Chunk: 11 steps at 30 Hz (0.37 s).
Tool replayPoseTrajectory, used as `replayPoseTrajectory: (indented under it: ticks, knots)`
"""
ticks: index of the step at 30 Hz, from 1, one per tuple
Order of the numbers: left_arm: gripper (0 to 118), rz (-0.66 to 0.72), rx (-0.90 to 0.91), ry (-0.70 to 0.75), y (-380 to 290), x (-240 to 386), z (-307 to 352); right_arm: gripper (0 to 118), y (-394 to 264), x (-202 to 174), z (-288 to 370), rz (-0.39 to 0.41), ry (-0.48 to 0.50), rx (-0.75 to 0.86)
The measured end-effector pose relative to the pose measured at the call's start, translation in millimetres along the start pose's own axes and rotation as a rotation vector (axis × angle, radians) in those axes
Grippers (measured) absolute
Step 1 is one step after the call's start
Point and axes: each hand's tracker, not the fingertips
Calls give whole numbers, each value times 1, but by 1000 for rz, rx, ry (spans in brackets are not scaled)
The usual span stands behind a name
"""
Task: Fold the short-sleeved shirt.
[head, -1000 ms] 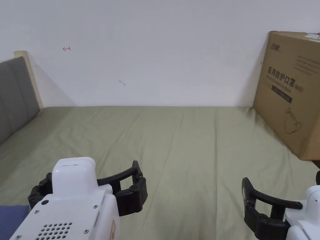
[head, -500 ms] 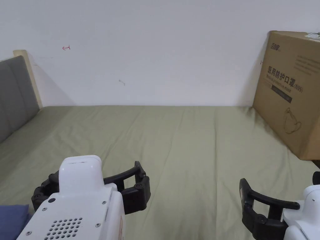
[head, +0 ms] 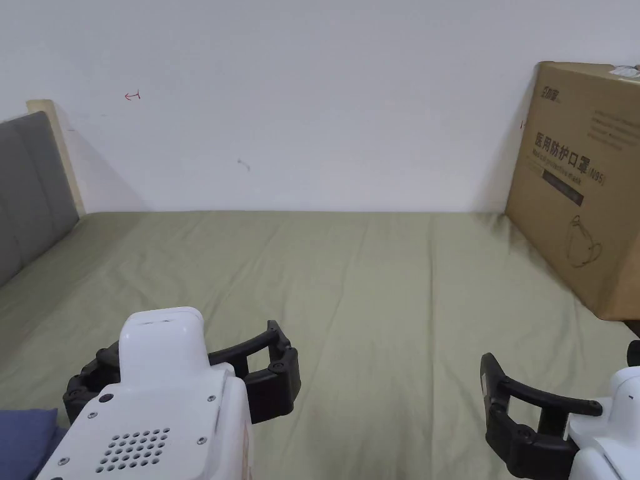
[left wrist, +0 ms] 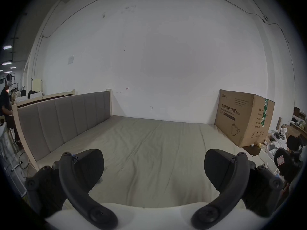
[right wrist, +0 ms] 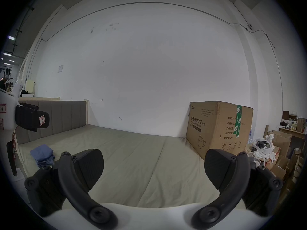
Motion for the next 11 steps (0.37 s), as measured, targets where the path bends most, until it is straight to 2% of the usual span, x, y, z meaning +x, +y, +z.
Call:
replayPoseTrajectory:
  ticks: [4,7,11]
  knots:
    - [118,4,-13,13,1,0,-1,118,1,0,1,0,0,5]
    - [118,44,-41,-62,1,-4,-3,118,2,-1,1,-2,0,9]
    - [118,30,-29,-32,2,-2,0,118,1,0,0,-1,0,8]
